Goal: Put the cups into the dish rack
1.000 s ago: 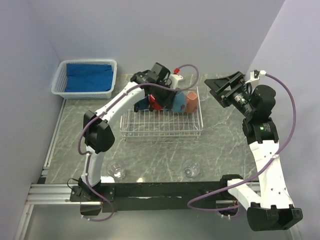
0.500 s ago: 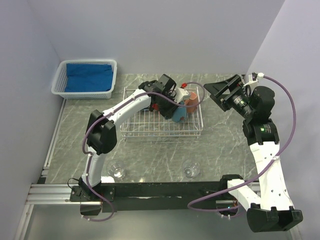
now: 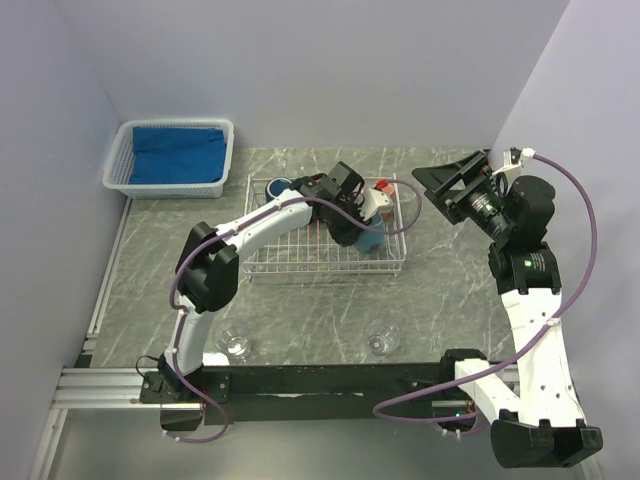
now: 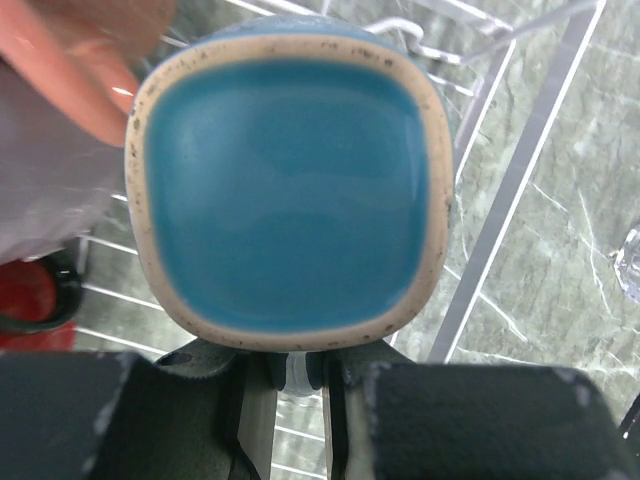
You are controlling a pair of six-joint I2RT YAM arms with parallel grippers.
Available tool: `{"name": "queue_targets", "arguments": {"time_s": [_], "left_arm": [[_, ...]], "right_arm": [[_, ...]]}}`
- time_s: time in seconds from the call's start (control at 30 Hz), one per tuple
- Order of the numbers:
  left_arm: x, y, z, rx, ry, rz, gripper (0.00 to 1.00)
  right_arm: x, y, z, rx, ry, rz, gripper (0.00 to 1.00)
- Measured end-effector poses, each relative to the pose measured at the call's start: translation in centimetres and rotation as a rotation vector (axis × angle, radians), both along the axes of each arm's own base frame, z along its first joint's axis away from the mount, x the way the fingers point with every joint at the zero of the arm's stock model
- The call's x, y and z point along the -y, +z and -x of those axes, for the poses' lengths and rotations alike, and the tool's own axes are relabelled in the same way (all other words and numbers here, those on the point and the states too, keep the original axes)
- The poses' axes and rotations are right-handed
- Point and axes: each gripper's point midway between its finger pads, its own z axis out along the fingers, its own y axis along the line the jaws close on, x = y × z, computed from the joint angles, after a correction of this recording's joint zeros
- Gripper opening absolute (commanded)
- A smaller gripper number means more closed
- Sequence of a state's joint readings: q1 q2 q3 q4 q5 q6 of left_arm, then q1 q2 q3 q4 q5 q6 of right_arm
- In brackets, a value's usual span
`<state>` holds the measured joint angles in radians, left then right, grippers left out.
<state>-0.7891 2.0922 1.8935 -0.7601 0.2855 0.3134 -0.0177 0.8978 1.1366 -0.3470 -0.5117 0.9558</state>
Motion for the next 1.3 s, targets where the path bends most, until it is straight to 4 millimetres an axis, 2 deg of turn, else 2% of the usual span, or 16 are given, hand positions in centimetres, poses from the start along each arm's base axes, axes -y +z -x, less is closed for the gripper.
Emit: {"name": "queue_targets", "arguments": {"time_s": [0.27, 0.47, 0.83, 0.93, 1.03, 1.07, 1.13, 1.17, 1.23, 1.3], "left_arm": [[-0.3, -1.8, 0.6, -0.024, -0.011, -0.015, 0.01], [0.8, -2.7, 0.8, -0.034, -0.013, 0.016, 0.01], [2.4, -3.6, 1.0, -0.028, -0.021, 0.056, 0.17], [2.6, -3.6, 0.8, -0.019, -0.02, 0.065, 0.23], [2.6, -3.7, 0.7, -0.015, -0.021, 0.066, 0.34], [2.6, -3.7, 0.7, -0.014, -0.021, 0.067, 0.42], [2.6, -3.9, 0.7, -0.013, -0.02, 0.065, 0.5], [2.5, -4.1, 0.8, -0.017, -0.018, 0.062, 0.6], [2.4, -4.1, 0.8, -0.018, -0.015, 0.059, 0.63], [2.5, -4.1, 0.6, -0.013, -0.012, 0.062, 0.77]], "right_arm": [[0.0, 0.0, 0.0, 0.001, 0.001, 0.001, 0.91], [0.0, -0.1, 0.1, -0.002, 0.004, 0.003, 0.91], [0.3, -0.8, 0.2, -0.017, -0.003, 0.004, 0.91], [0.3, -0.9, 0.2, -0.02, -0.003, 0.003, 0.91], [0.4, -0.9, 0.2, -0.022, -0.005, 0.001, 0.91], [0.4, -0.9, 0.2, -0.022, -0.005, 0.001, 0.91], [0.3, -0.9, 0.2, -0.022, -0.003, 0.0, 0.91], [0.3, -0.9, 0.2, -0.022, -0.002, 0.0, 0.91], [0.3, -0.9, 0.2, -0.022, 0.0, 0.0, 0.91], [0.3, -0.9, 0.2, -0.022, 0.002, -0.001, 0.91]]}}
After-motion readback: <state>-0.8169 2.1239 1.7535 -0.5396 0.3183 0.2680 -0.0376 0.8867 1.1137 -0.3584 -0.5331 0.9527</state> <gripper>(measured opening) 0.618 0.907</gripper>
